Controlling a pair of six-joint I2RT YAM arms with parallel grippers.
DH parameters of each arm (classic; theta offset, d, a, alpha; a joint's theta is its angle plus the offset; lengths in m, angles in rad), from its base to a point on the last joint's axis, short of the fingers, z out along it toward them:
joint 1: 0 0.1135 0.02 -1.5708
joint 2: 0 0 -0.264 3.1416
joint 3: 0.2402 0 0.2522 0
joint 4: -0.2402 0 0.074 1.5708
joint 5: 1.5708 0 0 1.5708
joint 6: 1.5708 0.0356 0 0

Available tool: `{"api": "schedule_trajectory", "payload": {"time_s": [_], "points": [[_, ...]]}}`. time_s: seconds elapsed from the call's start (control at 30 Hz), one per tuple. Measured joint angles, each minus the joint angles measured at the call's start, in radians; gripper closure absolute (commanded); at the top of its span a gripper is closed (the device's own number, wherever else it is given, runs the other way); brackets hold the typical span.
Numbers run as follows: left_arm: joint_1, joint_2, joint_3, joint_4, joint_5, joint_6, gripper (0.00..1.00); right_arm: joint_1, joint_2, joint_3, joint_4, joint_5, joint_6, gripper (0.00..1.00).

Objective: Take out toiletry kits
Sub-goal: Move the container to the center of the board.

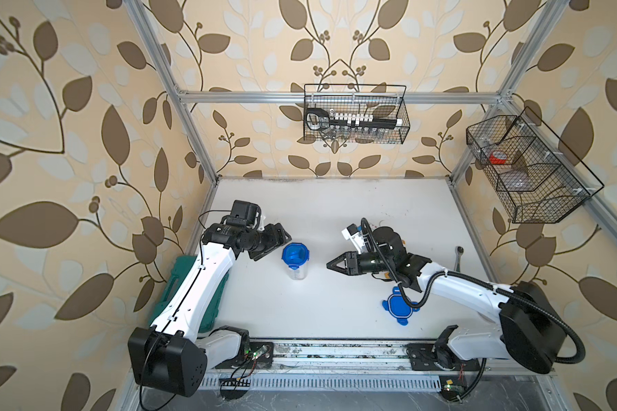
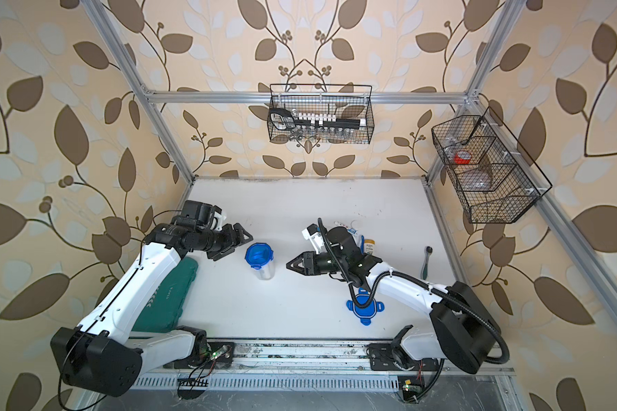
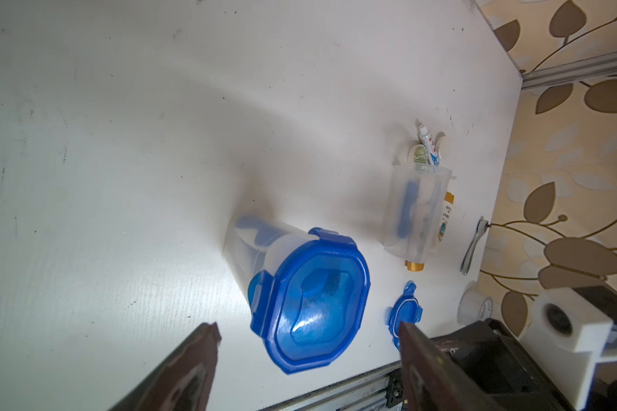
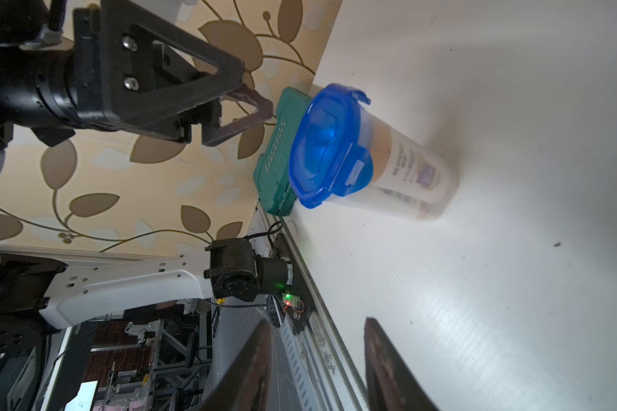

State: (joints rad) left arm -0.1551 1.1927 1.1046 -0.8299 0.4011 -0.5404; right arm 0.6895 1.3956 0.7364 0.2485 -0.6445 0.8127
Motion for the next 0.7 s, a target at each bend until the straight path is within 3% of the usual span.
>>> {"api": "schedule_trajectory", "payload": {"time_s": [0.2,0.57,0.7], "points": [[-0.001,0.064,-0.008,0.034,0.08,0.022,0.28,-0.002,0.126,0.0,0.146,-0.03,0.093,0.69],[0.0,0.085,-0.09,0.048,0.082,0.043,0.31,-0.002,0.158,0.001,0.188,-0.037,0.135,0.68],[0.0,0.084,-0.116,0.073,0.109,0.04,0.31,0.008,0.186,0.005,0.198,-0.037,0.156,0.56]]}}
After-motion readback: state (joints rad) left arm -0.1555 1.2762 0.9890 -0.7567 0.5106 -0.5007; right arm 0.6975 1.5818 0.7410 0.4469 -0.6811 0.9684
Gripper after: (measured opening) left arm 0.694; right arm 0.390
